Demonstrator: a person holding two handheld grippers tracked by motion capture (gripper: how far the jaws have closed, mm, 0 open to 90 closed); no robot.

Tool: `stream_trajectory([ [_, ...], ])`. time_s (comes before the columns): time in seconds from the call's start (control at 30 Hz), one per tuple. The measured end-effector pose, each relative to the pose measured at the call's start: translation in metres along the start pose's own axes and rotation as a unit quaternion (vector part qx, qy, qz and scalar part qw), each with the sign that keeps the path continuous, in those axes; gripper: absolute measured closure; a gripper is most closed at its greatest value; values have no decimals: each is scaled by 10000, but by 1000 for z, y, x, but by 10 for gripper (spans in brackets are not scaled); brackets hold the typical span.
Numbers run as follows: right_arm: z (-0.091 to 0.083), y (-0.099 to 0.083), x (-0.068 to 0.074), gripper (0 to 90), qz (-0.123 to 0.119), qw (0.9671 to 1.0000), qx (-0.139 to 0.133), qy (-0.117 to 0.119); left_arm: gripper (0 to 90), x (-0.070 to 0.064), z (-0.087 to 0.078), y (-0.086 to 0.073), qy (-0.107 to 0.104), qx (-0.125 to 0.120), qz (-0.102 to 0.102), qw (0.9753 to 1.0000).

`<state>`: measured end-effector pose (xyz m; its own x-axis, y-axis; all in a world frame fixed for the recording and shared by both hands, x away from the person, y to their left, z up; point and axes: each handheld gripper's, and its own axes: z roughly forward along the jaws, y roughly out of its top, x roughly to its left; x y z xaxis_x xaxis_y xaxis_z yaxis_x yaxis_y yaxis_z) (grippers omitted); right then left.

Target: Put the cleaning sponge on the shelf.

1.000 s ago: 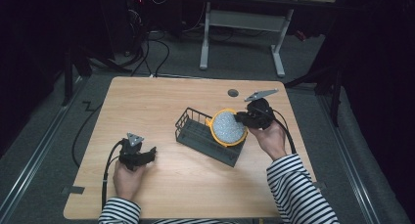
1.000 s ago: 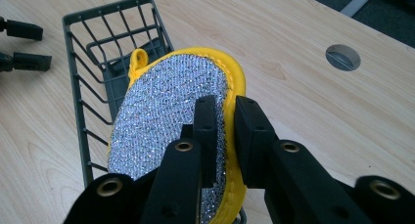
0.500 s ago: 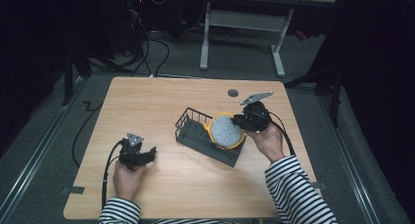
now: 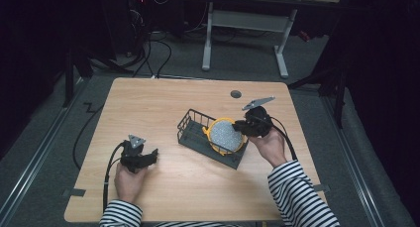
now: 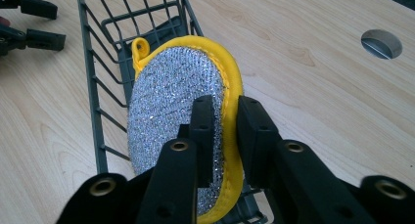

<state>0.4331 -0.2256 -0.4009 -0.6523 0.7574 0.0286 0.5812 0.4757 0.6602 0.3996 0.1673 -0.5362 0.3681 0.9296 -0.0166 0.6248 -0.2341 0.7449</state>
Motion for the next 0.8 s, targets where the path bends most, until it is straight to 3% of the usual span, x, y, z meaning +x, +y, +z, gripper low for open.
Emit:
stream_trajectory([
  [0.07, -1, 0, 0, 626, 48, 10000, -31, -14, 310, 0, 0, 0, -1, 1, 0, 10000],
  [0.27, -10, -1, 1, 495, 91, 9994, -240, -217, 309, 0, 0, 0, -1, 1, 1, 10000],
  [0.43, -27, -6, -8, 486, 267, 9975, -572, -321, 310, 0, 0, 0, -1, 1, 1, 10000],
  [0.47, -34, -13, -13, 491, 426, 9960, -678, -396, 310, 0, 0, 0, -3, 2, -1, 10000],
  [0.7, -43, -42, -33, 507, 790, 9928, -646, -622, 310, 0, 0, 0, 1, 0, 0, 10000],
  [0.73, -47, -52, -39, 510, 953, 9907, -731, -635, 310, 0, 0, 0, 3, 1, 2, 10000],
  [0.8, -51, -60, -44, 519, 1047, 9893, -749, -682, 310, 0, 0, 0, 5, 3, 6, 10000],
])
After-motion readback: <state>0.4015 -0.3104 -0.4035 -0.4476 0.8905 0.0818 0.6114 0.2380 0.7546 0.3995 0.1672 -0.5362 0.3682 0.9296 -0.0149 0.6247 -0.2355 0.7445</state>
